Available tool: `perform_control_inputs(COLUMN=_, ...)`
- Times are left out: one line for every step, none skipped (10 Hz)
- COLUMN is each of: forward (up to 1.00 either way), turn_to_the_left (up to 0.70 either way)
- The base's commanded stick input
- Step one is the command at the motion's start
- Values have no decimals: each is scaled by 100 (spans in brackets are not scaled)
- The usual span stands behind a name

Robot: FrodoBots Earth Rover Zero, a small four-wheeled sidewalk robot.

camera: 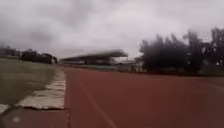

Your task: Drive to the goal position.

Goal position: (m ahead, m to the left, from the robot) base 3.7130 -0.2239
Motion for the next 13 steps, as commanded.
perform_control_inputs(forward=70, turn_to_the_left=0)
perform_control_inputs(forward=70, turn_to_the_left=0)
perform_control_inputs(forward=70, turn_to_the_left=0)
perform_control_inputs(forward=70, turn_to_the_left=0)
perform_control_inputs(forward=70, turn_to_the_left=0)
perform_control_inputs(forward=70, turn_to_the_left=0)
perform_control_inputs(forward=70, turn_to_the_left=0)
perform_control_inputs(forward=70, turn_to_the_left=0)
perform_control_inputs(forward=70, turn_to_the_left=0)
perform_control_inputs(forward=70, turn_to_the_left=0)
perform_control_inputs(forward=70, turn_to_the_left=0)
perform_control_inputs(forward=70, turn_to_the_left=0)
perform_control_inputs(forward=70, turn_to_the_left=0)
